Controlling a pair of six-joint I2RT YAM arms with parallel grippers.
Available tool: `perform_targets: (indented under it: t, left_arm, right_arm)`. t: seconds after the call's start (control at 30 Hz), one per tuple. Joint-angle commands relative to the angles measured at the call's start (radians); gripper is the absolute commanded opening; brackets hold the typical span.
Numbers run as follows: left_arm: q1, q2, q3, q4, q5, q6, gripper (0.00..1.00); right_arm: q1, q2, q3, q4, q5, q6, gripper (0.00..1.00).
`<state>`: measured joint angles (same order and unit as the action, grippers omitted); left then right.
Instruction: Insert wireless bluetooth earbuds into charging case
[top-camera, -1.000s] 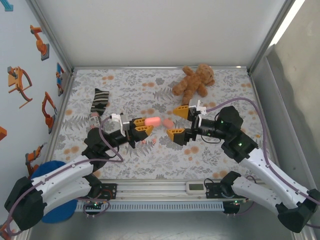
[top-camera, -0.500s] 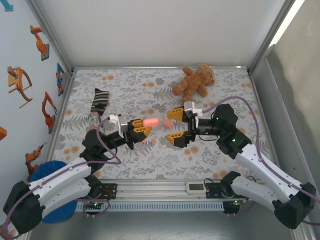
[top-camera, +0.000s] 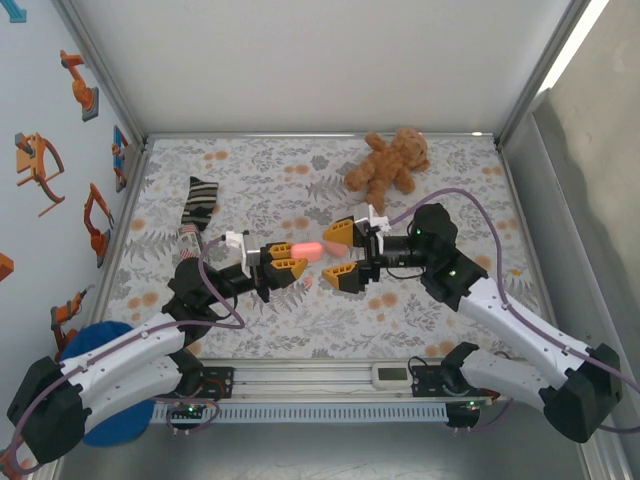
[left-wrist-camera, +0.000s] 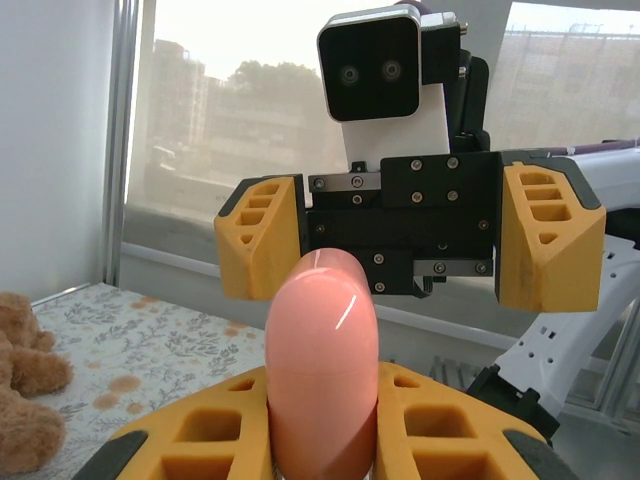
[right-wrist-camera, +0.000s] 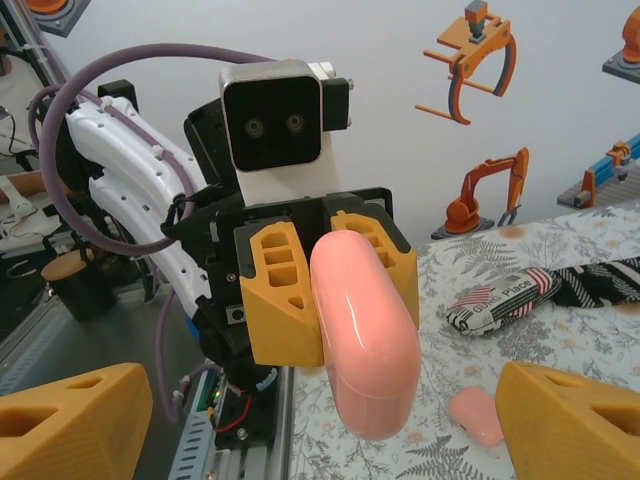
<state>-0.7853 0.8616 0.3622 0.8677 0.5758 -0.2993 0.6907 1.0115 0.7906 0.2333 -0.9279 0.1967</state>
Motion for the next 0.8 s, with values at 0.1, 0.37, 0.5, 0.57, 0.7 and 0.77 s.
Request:
perform_targets:
  t: [0.1,0.37,0.5,0.57,0.7,0.77]
  left_arm:
    - [-0.009,-0.003,0.015,0.048,0.029,0.020,0.00]
    - [-0.013,0.005,0.020,0.048,0.032,0.023,0.00]
    - [-0.014,0.009,0.023,0.054,0.032,0.020,0.00]
    - [-0.015,0.013,0.024,0.059,0.032,0.019,0.00]
    - [-0.017,0.019,0.025,0.065,0.032,0.017,0.00]
    - [-0.018,0.018,0.023,0.067,0.032,0.016,0.00]
  right_arm:
    - [0.020,0.028,0.057,0.008,-0.011,-0.030,0.83]
    - [0.036,0.068,0.087,-0.006,-0.019,-0.033,0.71]
    - [0.040,0.079,0.094,-0.007,-0.015,-0.036,0.64]
    - [0.043,0.084,0.093,-0.008,-0.014,-0.035,0.62]
    - [0.047,0.092,0.092,-0.009,-0.004,-0.036,0.58]
    - [0.047,0.094,0.093,-0.012,-0.003,-0.036,0.56]
